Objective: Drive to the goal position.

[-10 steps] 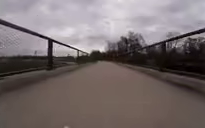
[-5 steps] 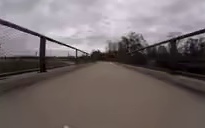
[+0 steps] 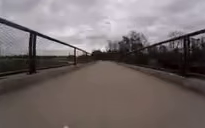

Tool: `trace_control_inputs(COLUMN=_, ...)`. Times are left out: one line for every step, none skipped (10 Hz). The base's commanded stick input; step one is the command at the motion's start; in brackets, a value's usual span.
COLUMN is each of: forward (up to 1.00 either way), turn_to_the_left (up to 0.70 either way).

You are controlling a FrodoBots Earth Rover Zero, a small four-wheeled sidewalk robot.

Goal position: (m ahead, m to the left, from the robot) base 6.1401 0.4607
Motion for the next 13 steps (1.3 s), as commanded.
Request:
trace_control_inputs(forward=1.00, turn_to_the_left=0.00)
trace_control_inputs(forward=1.00, turn_to_the_left=0.00)
trace_control_inputs(forward=1.00, turn_to_the_left=0.00)
trace_control_inputs(forward=1.00, turn_to_the_left=0.00)
trace_control_inputs(forward=1.00, turn_to_the_left=0.00)
trace_control_inputs(forward=1.00, turn_to_the_left=0.00)
trace_control_inputs(forward=1.00, turn_to_the_left=0.00)
trace_control_inputs(forward=1.00, turn_to_the_left=0.00)
trace_control_inputs(forward=1.00, turn_to_the_left=0.00)
trace_control_inputs(forward=1.00, turn_to_the_left=0.00)
trace_control_inputs(forward=1.00, turn_to_the_left=0.00)
trace_control_inputs(forward=1.00, turn_to_the_left=0.00)
trace_control_inputs(forward=1.00, turn_to_the_left=0.00)
